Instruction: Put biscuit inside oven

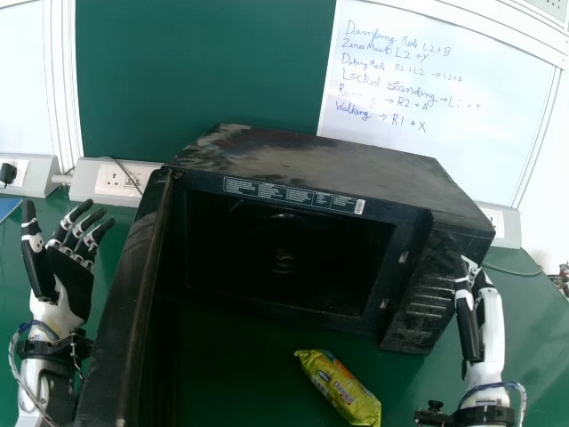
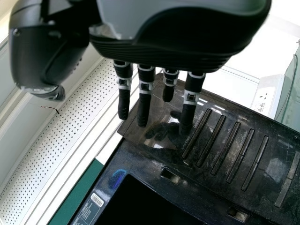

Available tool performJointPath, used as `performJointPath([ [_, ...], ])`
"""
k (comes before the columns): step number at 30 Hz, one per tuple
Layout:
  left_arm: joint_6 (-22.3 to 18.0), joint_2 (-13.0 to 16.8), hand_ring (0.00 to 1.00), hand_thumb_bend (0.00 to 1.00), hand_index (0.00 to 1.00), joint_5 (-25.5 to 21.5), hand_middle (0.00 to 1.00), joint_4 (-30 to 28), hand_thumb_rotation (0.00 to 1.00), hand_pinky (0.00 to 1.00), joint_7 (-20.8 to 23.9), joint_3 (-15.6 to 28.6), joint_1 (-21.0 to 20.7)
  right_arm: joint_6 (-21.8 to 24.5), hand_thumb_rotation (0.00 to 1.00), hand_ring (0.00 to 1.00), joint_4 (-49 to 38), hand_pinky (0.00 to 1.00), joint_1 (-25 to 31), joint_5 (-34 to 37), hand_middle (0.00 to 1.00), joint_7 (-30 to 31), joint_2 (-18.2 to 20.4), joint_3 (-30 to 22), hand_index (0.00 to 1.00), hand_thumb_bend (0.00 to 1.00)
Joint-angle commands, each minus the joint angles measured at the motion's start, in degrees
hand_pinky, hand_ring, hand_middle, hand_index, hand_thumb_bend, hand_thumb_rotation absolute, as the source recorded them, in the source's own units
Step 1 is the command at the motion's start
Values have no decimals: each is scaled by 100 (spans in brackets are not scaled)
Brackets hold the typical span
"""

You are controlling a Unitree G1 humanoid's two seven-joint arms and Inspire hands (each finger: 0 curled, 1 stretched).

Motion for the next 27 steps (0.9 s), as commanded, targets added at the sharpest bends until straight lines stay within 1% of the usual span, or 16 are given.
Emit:
performJointPath([
  [1, -12, 18, 67, 81, 68, 4, 66, -8, 51, 70, -15, -36, -95, 26, 60, 76, -70, 64, -81, 17, 79, 32, -55, -30, 81, 71],
  [5, 16, 20, 67, 81, 68, -30, 66, -21, 50, 70, 0, -31, -107, 55, 61, 76, -117, 65, -39, -32, 80, 75, -105, -16, 81, 72],
  [9, 4, 30, 67, 80, 68, -46, 66, -10, 49, 70, -30, -24, -108, 117, 61, 77, -225, 67, 41, -53, 81, 282, -267, -5, 83, 71],
  [10, -3, 26, 66, 80, 68, -38, 66, -6, 49, 69, -26, -23, -109, 192, 60, 76, -293, 65, 73, -23, 81, 365, -308, -7, 83, 73],
  [12, -6, 31, 66, 80, 68, -10, 66, -4, 50, 69, -20, -30, -106, 370, 59, 76, -447, 64, 134, 9, 81, 534, -397, -16, 84, 73],
  [14, -3, 27, 66, 80, 68, -5, 66, -10, 50, 69, -6, -29, -103, 563, 58, 76, -606, 65, 188, 9, 81, 703, -503, -26, 84, 74],
  [17, 5, 5, 65, 80, 68, -17, 66, -41, 50, 68, 17, -36, -92, 808, 52, 77, -836, 67, 262, -18, 81, 969, -704, -39, 84, 77],
  [20, 9, 8, 66, 80, 69, -20, 66, -64, 50, 69, 7, -44, -80, 1047, 53, 76, -1048, 66, 340, -111, 80, 1183, -912, -24, 84, 80],
  [24, 6, -1, 66, 80, 68, -45, 66, -70, 50, 69, 5, -35, -78, 1444, 52, 76, -1295, 67, 369, -121, 81, 1409, -1068, -8, 84, 84],
  [27, 8, -1, 66, 80, 68, -19, 66, -74, 50, 69, 30, -35, -83, 1670, 51, 78, -1488, 68, 399, -266, 83, 1647, -1337, 49, 85, 90],
])
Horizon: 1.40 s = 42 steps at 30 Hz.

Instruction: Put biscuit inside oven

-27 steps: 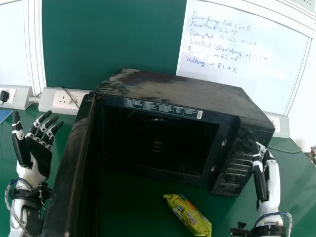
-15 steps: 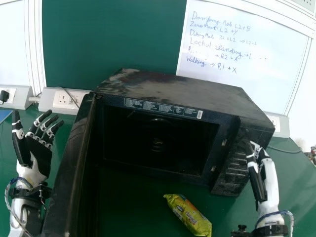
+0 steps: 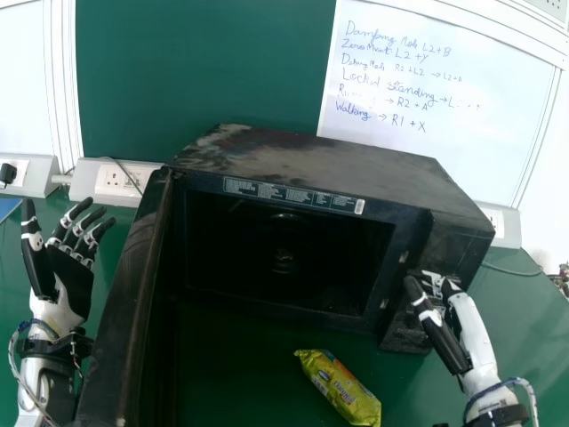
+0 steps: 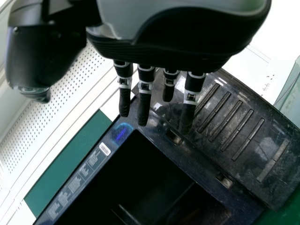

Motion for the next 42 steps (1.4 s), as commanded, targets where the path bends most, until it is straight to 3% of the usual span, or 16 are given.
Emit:
performJointPath([
  [1, 17, -19, 66, 80, 68, -27, 66, -72, 50, 69, 43, -32, -58, 248, 51, 78, -269, 68, 60, -194, 83, 238, -322, 82, 85, 91],
  [3, 22, -25, 66, 81, 68, -44, 66, -75, 49, 69, 45, -29, -53, 384, 53, 79, -447, 68, 111, -409, 84, 377, -514, 186, 86, 93],
  [11, 23, -24, 67, 80, 68, -38, 66, -113, 49, 69, 46, -46, -21, 721, 44, 83, -896, 75, 130, -1084, 84, 809, -999, 542, 86, 91],
  [16, 28, -22, 67, 81, 69, -72, 67, -107, 49, 70, 24, -36, -23, 520, 43, 77, -897, 66, 113, -1413, 83, 1075, -1285, 737, 86, 90],
  [24, 57, -23, 67, 80, 69, -75, 67, -136, 49, 70, 32, -43, -23, 436, 44, 80, -902, 71, -46, -2144, 84, 1662, -1710, 1062, 86, 96],
  [39, 57, -32, 66, 81, 68, -89, 66, -123, 49, 69, 29, -40, -56, 394, 44, 88, -902, 84, -547, -3044, 88, 3219, -1707, 1411, 88, 99],
  [42, 43, -38, 65, 81, 68, -92, 65, -120, 49, 68, 14, -48, -66, 429, 44, 90, -902, 83, -691, -3341, 89, 3640, -1624, 1572, 90, 99],
])
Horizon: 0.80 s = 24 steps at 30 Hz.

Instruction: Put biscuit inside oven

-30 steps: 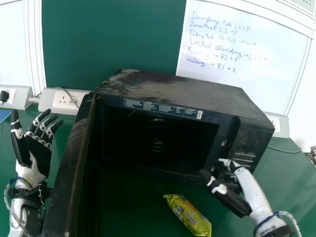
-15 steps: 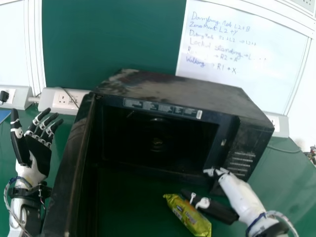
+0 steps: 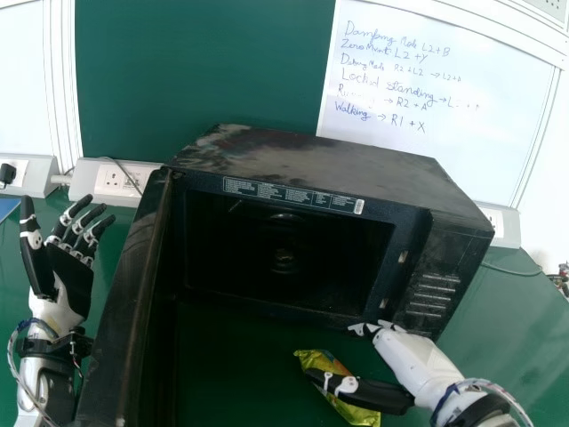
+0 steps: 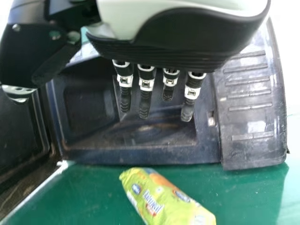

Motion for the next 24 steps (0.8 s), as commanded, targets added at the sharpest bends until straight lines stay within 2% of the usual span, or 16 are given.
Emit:
performJointPath([
  [1, 2, -28, 65, 80, 68, -72, 65, -8, 49, 68, -15, -47, -75, 32, 44, 90, -15, 82, -188, -272, 89, 344, 107, 168, 90, 99],
  [7, 2, -46, 64, 79, 66, -60, 64, 13, 50, 67, 15, -40, -127, -117, 45, 92, -15, 81, -428, -792, 91, 900, 209, 430, 91, 99],
  [11, 29, -59, 64, 78, 65, -62, 63, -13, 50, 66, 49, -42, -135, -330, 47, 92, 24, 88, -523, -1100, 90, 1115, 189, 612, 91, 100],
  [17, 97, -1, 64, 77, 65, -198, 63, -28, 49, 66, 33, 17, -135, -570, 47, 90, 146, 85, -620, -1674, 89, 1401, 356, 733, 90, 100],
  [24, 98, 84, 63, 75, 66, -235, 63, -5, 50, 66, 11, 29, -143, -924, 43, 85, 420, 79, -736, -2015, 86, 1562, 560, 731, 86, 98],
])
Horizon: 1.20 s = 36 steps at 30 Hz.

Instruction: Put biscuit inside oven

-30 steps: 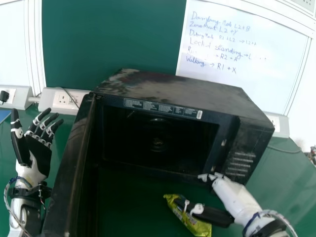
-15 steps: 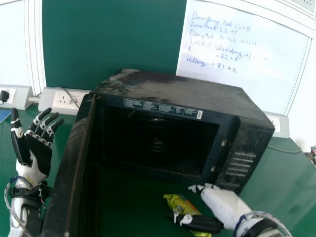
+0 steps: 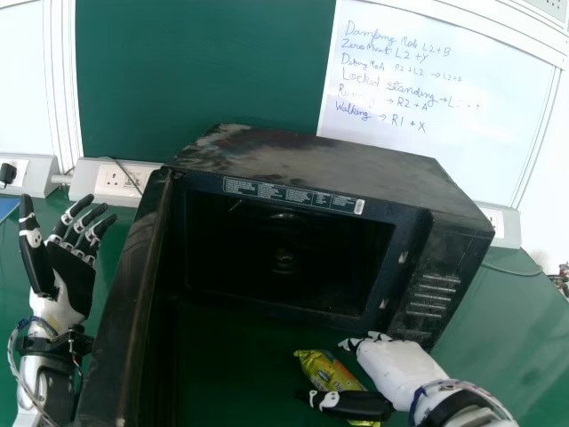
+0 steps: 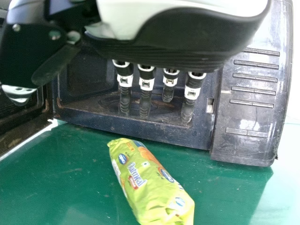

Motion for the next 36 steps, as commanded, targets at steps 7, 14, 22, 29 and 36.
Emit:
performJointPath([
  [7, 64, 49, 63, 77, 65, -38, 63, -24, 49, 66, 55, 13, -102, -519, 43, 85, 393, 80, 1, -56, 86, -63, 188, -54, 85, 100],
  [14, 65, 51, 64, 77, 67, 0, 64, -77, 50, 67, 69, -1, -77, -813, 44, 81, 588, 77, -4, -178, 82, 4, 222, -62, 82, 99],
  [22, 62, 69, 63, 79, 66, -10, 63, -47, 50, 66, 66, 43, -90, -1035, 43, 82, 698, 79, 35, -667, 84, 139, 348, -82, 84, 100],
  [29, 53, 59, 64, 78, 66, 2, 64, -47, 50, 66, 68, 43, -94, -1162, 41, 79, 880, 72, 31, -828, 83, 191, 410, -223, 80, 100],
  [36, 75, 100, 65, 78, 67, -56, 65, -48, 51, 67, 16, 69, -87, -1190, 39, 82, 919, 75, 76, -910, 85, 309, 563, -235, 80, 100],
])
